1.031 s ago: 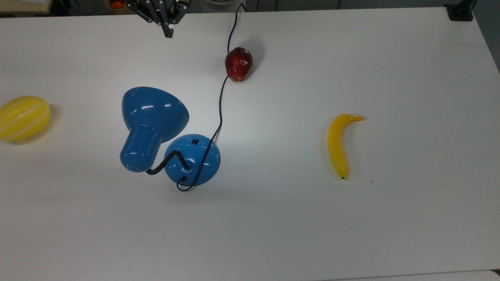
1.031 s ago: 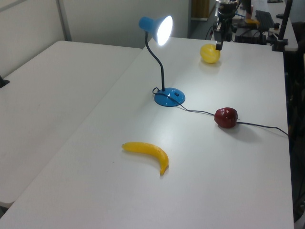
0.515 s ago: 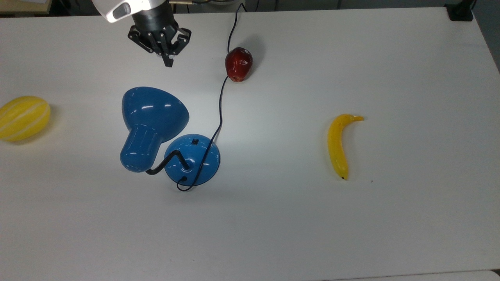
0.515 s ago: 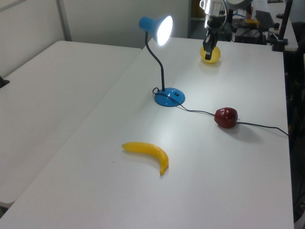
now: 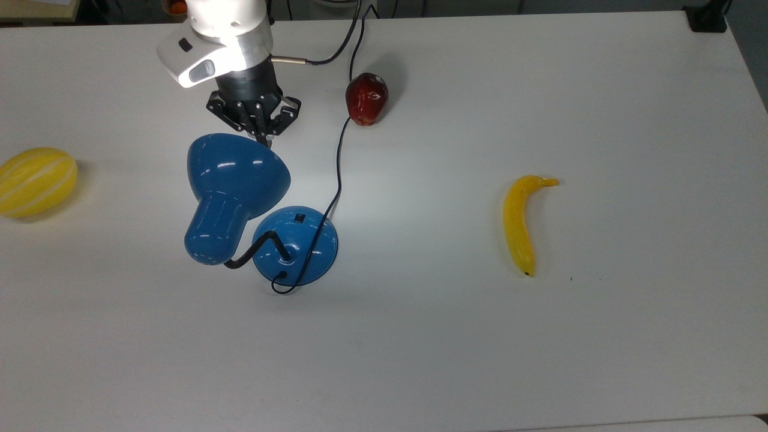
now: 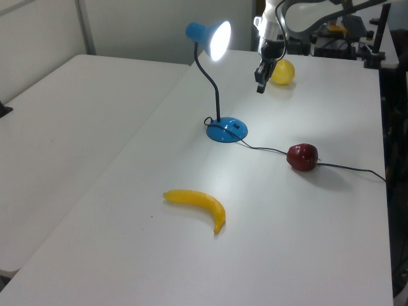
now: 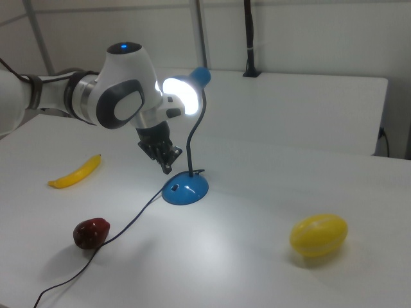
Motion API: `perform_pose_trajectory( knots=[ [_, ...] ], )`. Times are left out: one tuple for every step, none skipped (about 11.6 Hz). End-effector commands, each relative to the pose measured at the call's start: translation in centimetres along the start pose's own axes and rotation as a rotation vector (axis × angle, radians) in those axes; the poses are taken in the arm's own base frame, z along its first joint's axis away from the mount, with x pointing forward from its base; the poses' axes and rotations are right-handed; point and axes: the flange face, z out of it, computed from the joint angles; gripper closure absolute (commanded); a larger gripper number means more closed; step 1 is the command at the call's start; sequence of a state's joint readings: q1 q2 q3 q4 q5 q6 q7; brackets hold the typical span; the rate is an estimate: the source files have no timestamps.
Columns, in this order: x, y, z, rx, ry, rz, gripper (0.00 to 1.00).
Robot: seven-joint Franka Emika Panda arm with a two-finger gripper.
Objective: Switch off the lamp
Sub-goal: 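Move the gripper down toward the switch on the blue lamp base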
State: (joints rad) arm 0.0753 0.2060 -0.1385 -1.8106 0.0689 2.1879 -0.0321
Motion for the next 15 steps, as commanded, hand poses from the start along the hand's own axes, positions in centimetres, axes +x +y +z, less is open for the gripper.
perform_pose_trajectory(
  knots=[
    [1.9, -1.8, 3.4, 0.001, 0.094, -0.006, 1.00],
    [2.2, -2.2, 4.3, -0.002, 0.114, -0.013, 1.00],
    [2.4, -2.6, 5.5, -0.006, 0.120, -0.021, 1.00],
    [2.7, -3.0, 6.2, -0.010, 0.126, -0.028, 1.00],
    [2.8, -3.5, 7.2, -0.012, 0.117, -0.038, 1.00],
    [3.0, -3.6, 7.9, -0.016, 0.112, -0.039, 1.00],
    [3.2, -3.7, 8.5, -0.019, 0.107, -0.044, 1.00],
    [3.3, -3.7, 9.0, -0.021, 0.103, -0.045, 1.00],
    [3.3, -3.7, 9.3, -0.023, 0.098, -0.048, 1.00],
    [3.2, -3.7, 9.4, -0.023, 0.096, -0.051, 1.00],
    [3.2, -3.7, 9.4, -0.023, 0.096, -0.052, 1.00],
    [3.2, -3.7, 9.5, -0.024, 0.095, -0.055, 1.00],
    [3.2, -4.0, 9.9, -0.024, 0.089, -0.061, 1.00],
    [3.1, -4.4, 10.1, -0.024, 0.087, -0.069, 1.00],
    [3.1, -4.6, 10.2, -0.028, 0.086, -0.077, 1.00]
  ],
)
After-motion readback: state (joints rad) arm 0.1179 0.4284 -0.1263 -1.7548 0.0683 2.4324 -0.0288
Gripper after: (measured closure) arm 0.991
